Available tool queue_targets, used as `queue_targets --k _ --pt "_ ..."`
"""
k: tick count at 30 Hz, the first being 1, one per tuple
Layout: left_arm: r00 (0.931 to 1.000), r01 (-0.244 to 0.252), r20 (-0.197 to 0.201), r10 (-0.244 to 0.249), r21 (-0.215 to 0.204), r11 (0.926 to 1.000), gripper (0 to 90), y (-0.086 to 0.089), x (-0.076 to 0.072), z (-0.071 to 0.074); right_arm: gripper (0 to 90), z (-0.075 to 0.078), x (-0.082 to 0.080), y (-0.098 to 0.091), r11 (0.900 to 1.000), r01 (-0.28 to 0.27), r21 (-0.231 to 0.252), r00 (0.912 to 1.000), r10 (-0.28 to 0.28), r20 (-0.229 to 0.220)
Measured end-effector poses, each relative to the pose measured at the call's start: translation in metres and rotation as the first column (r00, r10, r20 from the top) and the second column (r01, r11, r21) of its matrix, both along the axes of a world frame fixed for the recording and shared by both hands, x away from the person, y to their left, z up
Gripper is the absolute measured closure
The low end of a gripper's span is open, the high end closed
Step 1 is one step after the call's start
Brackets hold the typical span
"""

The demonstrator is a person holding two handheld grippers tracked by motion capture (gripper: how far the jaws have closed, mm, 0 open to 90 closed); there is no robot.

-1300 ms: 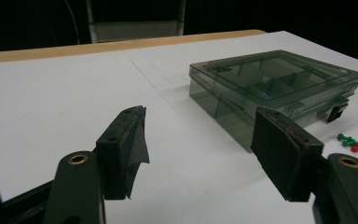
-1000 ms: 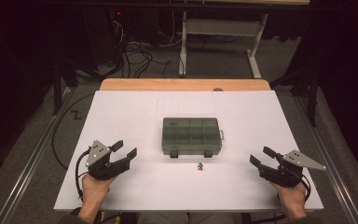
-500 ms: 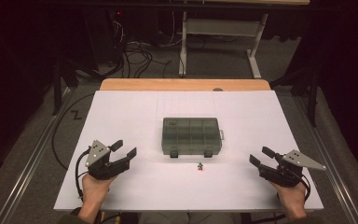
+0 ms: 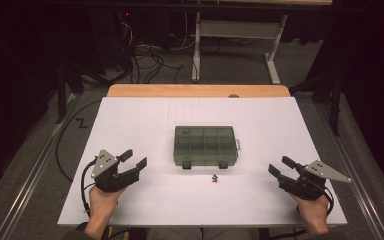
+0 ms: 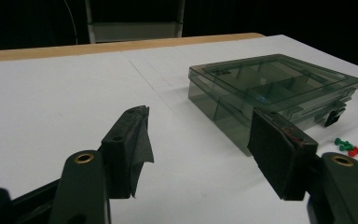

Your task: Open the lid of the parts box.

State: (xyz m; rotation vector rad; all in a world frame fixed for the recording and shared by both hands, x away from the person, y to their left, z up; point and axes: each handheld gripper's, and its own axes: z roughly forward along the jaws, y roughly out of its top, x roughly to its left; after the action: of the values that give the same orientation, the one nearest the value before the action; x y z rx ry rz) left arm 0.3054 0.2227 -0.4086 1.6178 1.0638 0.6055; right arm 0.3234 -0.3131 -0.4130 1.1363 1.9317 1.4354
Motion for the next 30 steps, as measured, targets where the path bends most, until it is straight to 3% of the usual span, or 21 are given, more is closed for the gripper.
queue_targets --k 8,21,30 --pt "1.0 0.004 0.001 -0.004 -0.005 1.0 38.8 -0.003 0.003 0.0 36.7 0.0 0.001 0.001 1.0 0.004 0.004 1.0 -0.004 -0.005" --pt "0.9999 0.014 -0.008 -0.014 0.025 0.9996 39.4 -0.008 0.008 -0.001 33.8 0.002 0.004 0.003 0.9995 0.033 0.0 0.9994 -0.033 0.013" --pt "0.9998 0.016 -0.01 -0.016 0.013 0.9998 40.0 -0.01 0.011 -0.001 34.4 0.002 0.008 0.008 0.9997 0.024 -0.004 0.9997 -0.024 0.003"
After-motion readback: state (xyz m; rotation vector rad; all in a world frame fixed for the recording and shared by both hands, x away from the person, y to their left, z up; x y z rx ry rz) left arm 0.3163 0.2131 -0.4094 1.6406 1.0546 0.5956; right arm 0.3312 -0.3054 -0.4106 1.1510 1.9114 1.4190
